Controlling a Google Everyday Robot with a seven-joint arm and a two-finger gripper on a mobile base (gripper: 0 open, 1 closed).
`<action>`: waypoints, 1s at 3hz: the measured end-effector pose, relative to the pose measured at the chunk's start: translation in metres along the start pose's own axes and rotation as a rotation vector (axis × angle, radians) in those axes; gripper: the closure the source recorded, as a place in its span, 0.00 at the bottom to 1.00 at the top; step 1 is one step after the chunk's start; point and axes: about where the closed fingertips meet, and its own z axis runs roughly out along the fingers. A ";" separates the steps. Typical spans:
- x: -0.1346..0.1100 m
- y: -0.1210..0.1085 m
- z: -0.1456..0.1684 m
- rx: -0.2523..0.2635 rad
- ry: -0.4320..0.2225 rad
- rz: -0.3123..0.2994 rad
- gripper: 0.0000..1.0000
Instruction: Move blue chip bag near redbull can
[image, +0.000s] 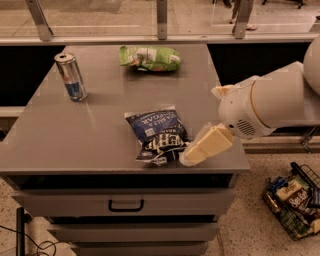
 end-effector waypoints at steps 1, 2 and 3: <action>-0.010 0.017 0.025 -0.042 -0.028 0.002 0.00; -0.016 0.030 0.047 -0.072 -0.048 0.006 0.00; -0.017 0.041 0.067 -0.102 -0.055 0.004 0.00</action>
Offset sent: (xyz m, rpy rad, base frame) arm 0.0019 0.0738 -0.0509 0.0959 0.0589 0.0777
